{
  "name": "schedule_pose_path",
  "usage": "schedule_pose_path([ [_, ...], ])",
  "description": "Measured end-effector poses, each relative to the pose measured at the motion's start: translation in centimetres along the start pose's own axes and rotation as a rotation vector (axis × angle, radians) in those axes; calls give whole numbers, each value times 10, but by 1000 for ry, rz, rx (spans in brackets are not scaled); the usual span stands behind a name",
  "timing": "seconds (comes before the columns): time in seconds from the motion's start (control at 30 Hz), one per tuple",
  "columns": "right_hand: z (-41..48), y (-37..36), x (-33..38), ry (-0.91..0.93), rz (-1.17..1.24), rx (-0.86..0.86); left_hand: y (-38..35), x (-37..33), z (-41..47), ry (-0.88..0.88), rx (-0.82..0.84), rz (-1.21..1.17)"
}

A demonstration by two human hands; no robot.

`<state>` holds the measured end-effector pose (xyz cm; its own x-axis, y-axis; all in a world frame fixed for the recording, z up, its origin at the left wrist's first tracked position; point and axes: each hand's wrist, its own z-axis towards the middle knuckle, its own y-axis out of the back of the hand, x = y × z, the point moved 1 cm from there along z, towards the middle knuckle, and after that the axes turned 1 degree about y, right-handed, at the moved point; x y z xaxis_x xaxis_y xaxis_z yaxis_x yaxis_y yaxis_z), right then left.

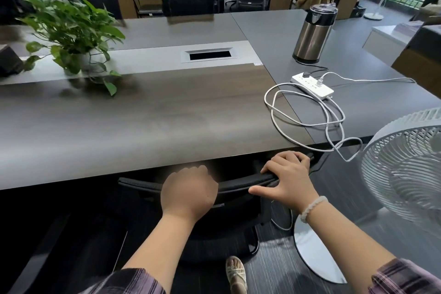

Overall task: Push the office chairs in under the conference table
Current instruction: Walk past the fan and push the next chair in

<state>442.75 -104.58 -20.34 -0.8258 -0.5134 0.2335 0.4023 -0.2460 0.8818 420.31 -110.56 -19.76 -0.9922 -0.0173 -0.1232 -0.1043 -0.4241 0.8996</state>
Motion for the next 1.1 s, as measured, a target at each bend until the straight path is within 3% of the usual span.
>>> schedule_pose_path([
  [0.3,3,6,8,-138,-65,262,-2,-1,-8,15,63,9],
  [0.5,6,10,17,-205,-95,395,13,-4,-7,83,273,-71],
  [0.6,13,16,28,-233,154,435,27,-5,-5,300,337,-423],
  [0.7,22,24,42,-349,525,408,43,-8,-7,451,241,-684],
  [0.9,19,35,75,-562,1060,418,71,-5,-36,657,126,-784],
  [1.1,5,39,115,-608,1209,475,105,10,-67,841,49,-865],
])
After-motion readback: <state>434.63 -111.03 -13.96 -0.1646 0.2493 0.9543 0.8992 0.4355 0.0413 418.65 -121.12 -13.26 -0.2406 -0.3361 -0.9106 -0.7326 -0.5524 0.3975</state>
